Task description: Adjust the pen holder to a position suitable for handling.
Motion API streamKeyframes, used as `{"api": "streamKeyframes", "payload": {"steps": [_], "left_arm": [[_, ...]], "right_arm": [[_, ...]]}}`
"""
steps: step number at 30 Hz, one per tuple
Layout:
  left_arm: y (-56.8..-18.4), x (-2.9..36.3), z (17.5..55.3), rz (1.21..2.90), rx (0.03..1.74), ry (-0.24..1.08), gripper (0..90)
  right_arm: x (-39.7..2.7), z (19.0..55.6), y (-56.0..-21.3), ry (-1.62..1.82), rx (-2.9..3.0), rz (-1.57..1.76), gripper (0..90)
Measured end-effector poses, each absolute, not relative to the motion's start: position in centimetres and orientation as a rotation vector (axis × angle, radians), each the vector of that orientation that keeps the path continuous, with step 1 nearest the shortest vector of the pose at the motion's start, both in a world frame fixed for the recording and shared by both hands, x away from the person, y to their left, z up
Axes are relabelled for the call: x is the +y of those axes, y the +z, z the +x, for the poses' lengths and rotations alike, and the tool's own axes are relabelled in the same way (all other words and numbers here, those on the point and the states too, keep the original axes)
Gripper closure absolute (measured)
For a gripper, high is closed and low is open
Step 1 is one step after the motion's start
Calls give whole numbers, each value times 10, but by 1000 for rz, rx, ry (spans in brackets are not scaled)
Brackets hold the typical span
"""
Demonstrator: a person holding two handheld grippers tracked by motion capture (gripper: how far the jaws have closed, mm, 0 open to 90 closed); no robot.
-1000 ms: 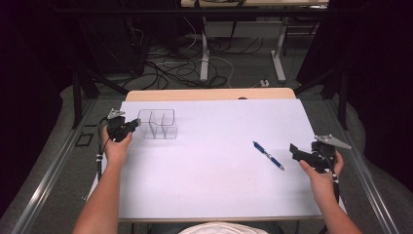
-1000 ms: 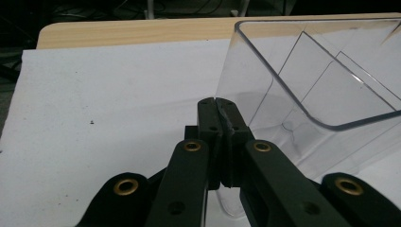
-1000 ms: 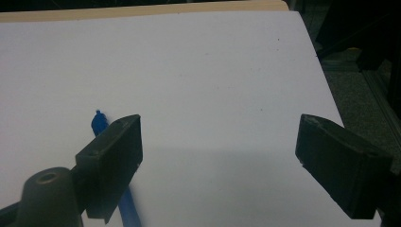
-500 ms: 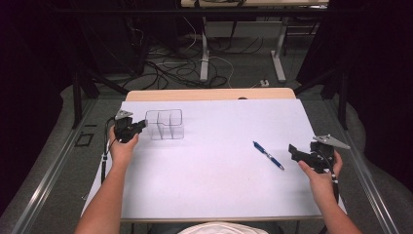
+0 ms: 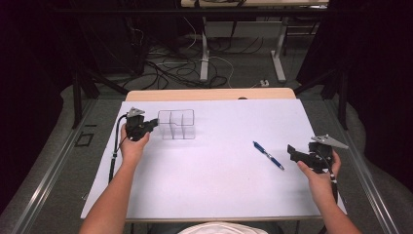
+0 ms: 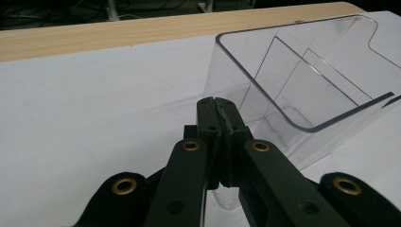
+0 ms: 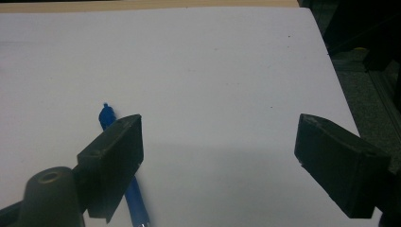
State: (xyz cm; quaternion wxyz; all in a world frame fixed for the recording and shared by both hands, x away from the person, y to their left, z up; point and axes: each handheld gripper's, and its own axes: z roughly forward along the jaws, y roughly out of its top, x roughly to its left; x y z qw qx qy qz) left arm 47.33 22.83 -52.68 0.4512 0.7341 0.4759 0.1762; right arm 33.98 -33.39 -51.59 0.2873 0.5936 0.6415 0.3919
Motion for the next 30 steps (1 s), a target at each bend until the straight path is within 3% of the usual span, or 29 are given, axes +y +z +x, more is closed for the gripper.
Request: {"api": "streamKeyframes", "payload": {"steps": [19, 30], "left_arm": [[-530, 151, 475, 1804, 1140, 359, 900], [-529, 131, 476, 1823, 1117, 353, 900]], "right_arm": [[-332, 341, -518, 1056, 1742, 1561, 167], [-331, 342, -518, 1060, 1739, 1568, 168]]}}
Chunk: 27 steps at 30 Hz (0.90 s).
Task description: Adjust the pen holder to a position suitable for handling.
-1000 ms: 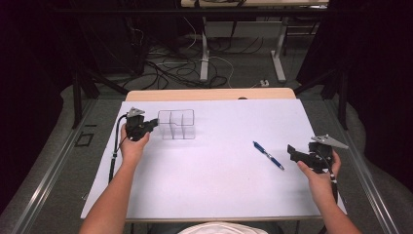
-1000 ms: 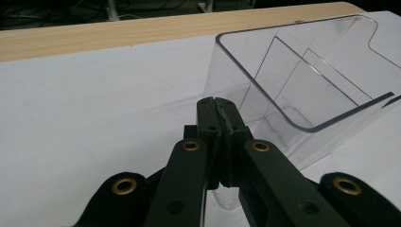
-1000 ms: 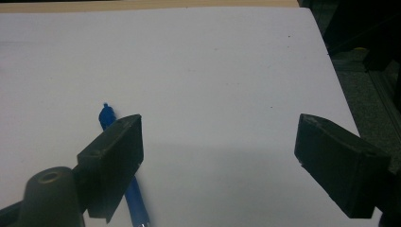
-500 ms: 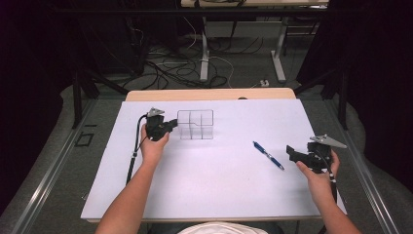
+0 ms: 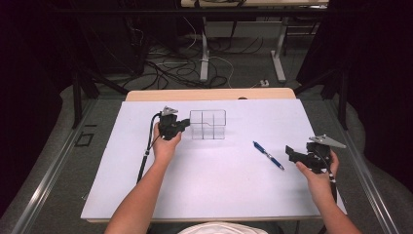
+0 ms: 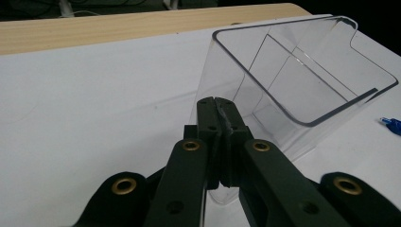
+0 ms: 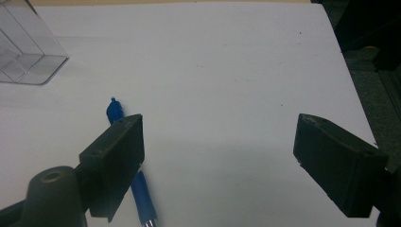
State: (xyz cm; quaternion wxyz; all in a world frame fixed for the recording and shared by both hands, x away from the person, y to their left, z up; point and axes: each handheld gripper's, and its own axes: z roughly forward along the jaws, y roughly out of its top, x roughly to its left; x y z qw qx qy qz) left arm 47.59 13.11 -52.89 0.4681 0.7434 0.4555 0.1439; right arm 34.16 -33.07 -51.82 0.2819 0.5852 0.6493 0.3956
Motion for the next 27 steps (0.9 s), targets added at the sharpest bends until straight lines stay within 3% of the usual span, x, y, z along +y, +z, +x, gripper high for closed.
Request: {"api": "streamKeyframes", "payload": {"steps": [16, 27], "left_arm": [[-526, 141, 476, 1829, 1145, 348, 870], [-508, 158, 460, 1821, 1157, 348, 712]], "right_arm": [[-331, 344, -518, 1067, 1745, 1575, 167], [-326, 346, -516, 1062, 1770, 1522, 179]]}}
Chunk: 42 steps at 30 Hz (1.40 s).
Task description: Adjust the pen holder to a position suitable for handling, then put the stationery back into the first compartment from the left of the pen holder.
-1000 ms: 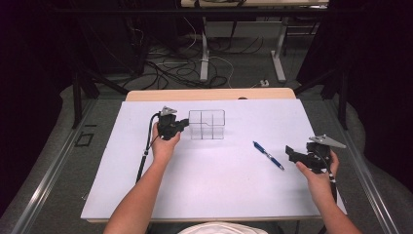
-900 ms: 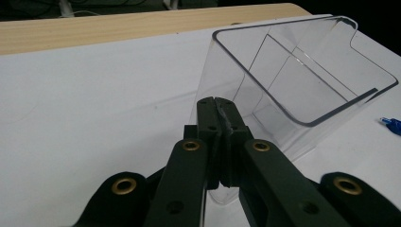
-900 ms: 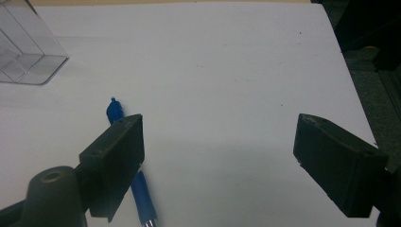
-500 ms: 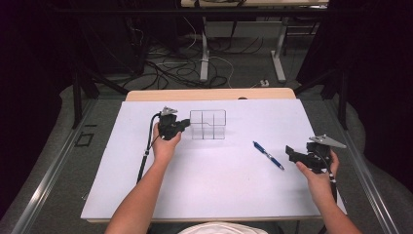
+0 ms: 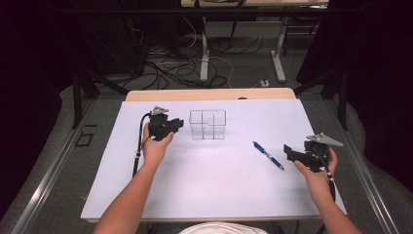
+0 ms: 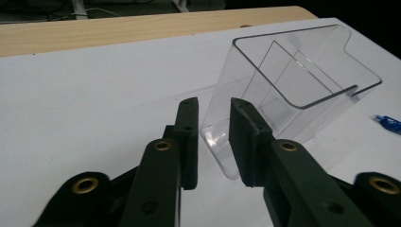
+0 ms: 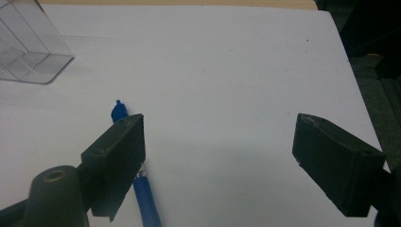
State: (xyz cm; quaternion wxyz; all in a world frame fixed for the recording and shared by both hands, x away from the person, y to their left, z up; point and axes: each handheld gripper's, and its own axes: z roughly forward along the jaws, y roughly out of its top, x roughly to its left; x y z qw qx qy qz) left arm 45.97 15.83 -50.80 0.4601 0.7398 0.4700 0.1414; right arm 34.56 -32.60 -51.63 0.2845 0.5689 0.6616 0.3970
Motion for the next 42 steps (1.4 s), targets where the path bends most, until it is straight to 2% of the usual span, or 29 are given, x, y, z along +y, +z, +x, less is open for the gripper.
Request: {"api": "streamKeyframes", "payload": {"steps": [1, 2, 13, 18, 23, 26, 37, 41, 42], "left_arm": [[-507, 160, 458, 1825, 1161, 352, 712], [-507, 161, 455, 1807, 1173, 352, 662], [-502, 171, 433, 1789, 1157, 325, 420], [-497, 172, 416, 1830, 1117, 393, 334], [-491, 180, 401, 1838, 1057, 458, 307], [-488, 188, 391, 1821, 1079, 455, 255], [-496, 207, 370, 1856, 1081, 480, 153], [-496, 214, 364, 1824, 1106, 473, 38], [-496, 215, 363, 1818, 1110, 474, 38]], "right_arm": [[-326, 346, -516, 1062, 1770, 1522, 179], [-326, 346, -516, 1063, 1772, 1521, 179], [-324, 345, -516, 1022, 1809, 1469, 186], [-322, 346, -517, 1006, 1841, 1441, 194], [-320, 347, -516, 979, 1861, 1414, 195], [-315, 348, -516, 959, 1898, 1368, 197], [-299, 354, -514, 917, 2045, 1283, 274], [-291, 360, -508, 891, 2118, 1283, 304], [-291, 360, -508, 891, 2118, 1283, 304]]}}
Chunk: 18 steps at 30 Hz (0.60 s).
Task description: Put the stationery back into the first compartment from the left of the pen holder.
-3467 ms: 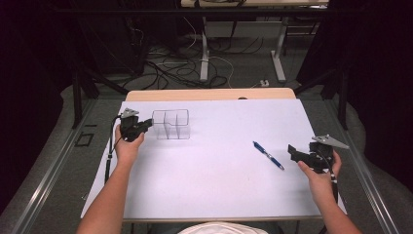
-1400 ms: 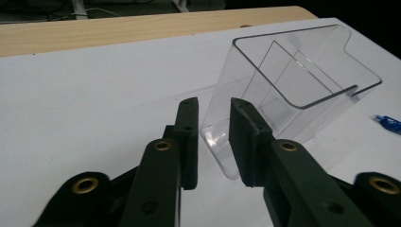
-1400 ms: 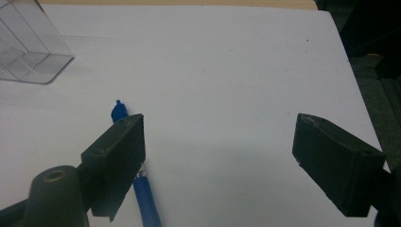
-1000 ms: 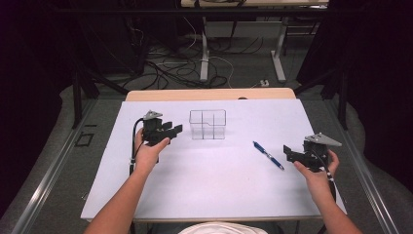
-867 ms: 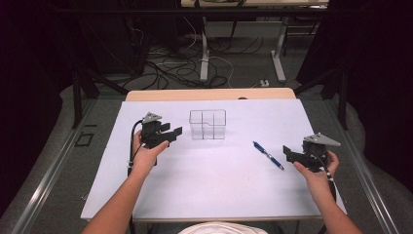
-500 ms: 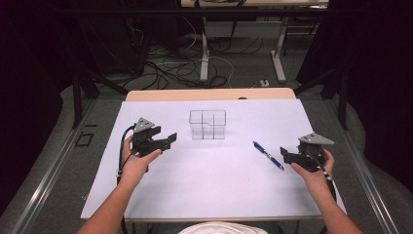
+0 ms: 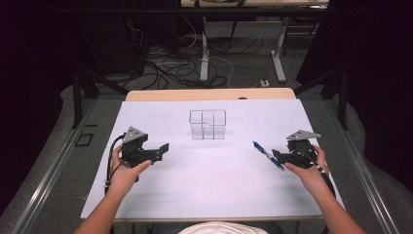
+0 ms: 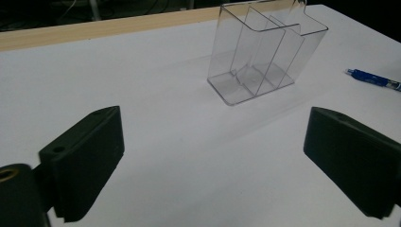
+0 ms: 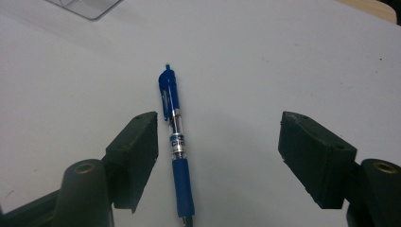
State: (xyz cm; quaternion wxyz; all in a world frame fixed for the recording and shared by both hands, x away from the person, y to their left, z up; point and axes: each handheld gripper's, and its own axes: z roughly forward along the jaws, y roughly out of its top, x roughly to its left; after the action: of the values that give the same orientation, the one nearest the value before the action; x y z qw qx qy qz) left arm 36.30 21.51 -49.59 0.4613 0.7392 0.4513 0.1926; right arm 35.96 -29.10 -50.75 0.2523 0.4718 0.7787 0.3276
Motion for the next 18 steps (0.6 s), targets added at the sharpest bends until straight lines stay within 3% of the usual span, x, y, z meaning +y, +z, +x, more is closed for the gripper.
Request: {"api": "streamKeyframes", "payload": {"steps": [1, 7, 18], "left_arm": [[-496, 217, 362, 1818, 1115, 477, 5], [-500, 223, 355, 1821, 1128, 503, 4], [-508, 225, 350, 1885, 1073, 540, 4]], "right_arm": [[-289, 363, -504, 884, 2151, 1277, 309], [-281, 372, -498, 883, 2216, 1298, 327], [-263, 399, -498, 769, 2388, 1354, 468]]}}
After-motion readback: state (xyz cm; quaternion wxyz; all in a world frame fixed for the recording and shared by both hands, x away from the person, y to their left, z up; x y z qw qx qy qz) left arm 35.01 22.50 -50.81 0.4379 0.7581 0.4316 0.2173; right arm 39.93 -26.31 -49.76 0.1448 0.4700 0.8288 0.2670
